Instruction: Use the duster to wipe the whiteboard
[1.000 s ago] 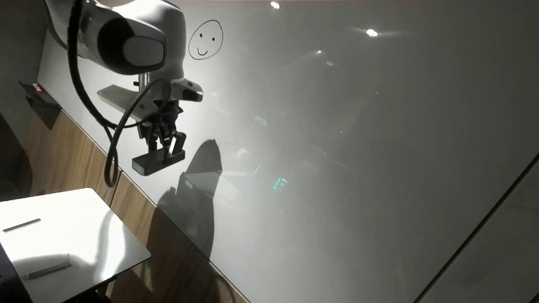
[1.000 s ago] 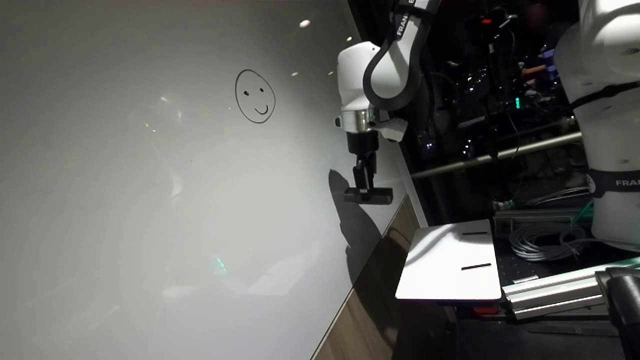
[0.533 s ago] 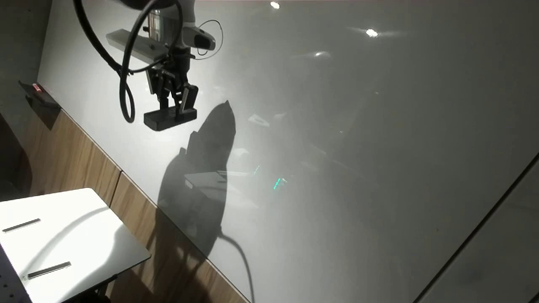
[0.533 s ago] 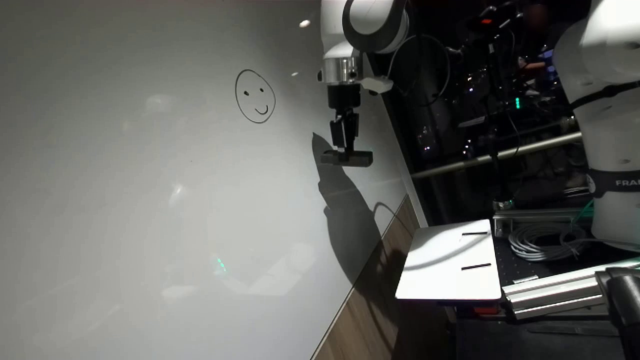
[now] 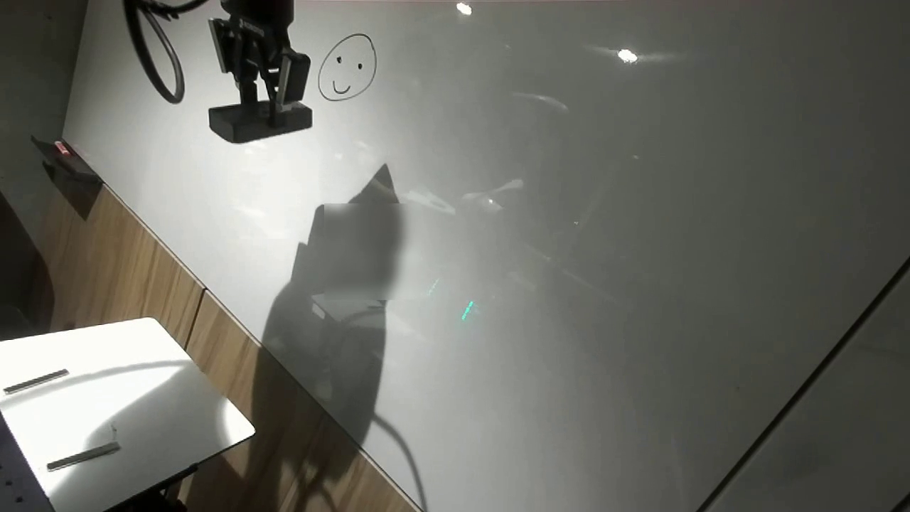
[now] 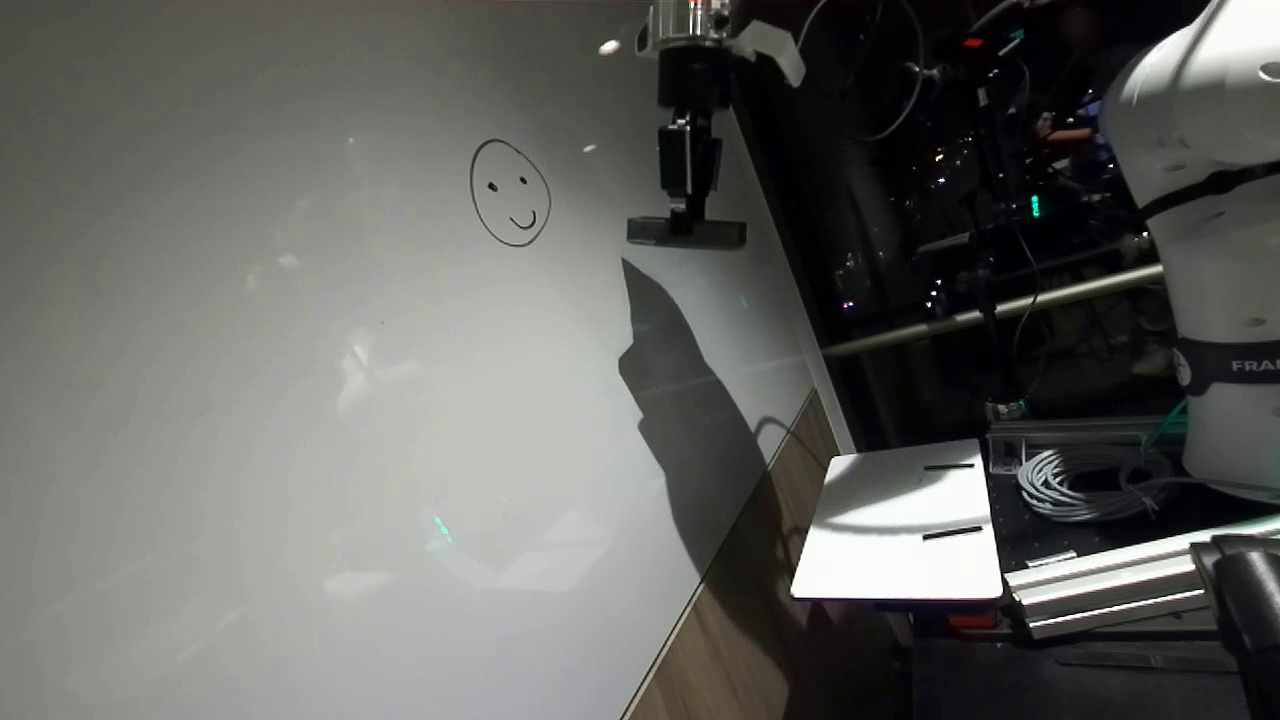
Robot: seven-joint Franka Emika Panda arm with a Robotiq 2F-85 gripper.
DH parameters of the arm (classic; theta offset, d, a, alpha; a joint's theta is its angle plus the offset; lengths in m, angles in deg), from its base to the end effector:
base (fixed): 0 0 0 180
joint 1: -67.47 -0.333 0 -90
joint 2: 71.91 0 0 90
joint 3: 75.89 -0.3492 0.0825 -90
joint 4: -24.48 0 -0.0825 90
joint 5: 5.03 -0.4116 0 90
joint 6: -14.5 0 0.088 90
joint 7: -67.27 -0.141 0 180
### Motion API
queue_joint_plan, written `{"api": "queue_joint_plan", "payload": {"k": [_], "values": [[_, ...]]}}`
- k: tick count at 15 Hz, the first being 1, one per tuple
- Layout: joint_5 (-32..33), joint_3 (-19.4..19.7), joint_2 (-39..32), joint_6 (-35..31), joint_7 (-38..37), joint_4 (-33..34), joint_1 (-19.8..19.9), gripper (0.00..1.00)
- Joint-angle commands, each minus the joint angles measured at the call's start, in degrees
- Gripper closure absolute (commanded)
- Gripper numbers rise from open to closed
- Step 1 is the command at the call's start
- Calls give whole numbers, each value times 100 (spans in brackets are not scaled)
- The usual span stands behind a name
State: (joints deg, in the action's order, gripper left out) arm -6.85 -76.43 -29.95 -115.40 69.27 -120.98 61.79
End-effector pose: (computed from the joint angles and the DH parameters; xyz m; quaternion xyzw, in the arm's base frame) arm 0.3864 0.0442 0.5448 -0.9715 -0.0622 -0.2278 0.0192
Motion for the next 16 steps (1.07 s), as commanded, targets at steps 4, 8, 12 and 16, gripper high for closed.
{"api": "queue_joint_plan", "payload": {"k": [4,8,12,16], "values": [[-543,-152,244,-867,-92,-234,-345,71],[-483,-417,-142,-1848,-268,-326,-361,71],[-229,-763,-750,-2951,-527,-236,-147,71],[111,-1041,-1234,-3654,-746,-215,220,71]]}}
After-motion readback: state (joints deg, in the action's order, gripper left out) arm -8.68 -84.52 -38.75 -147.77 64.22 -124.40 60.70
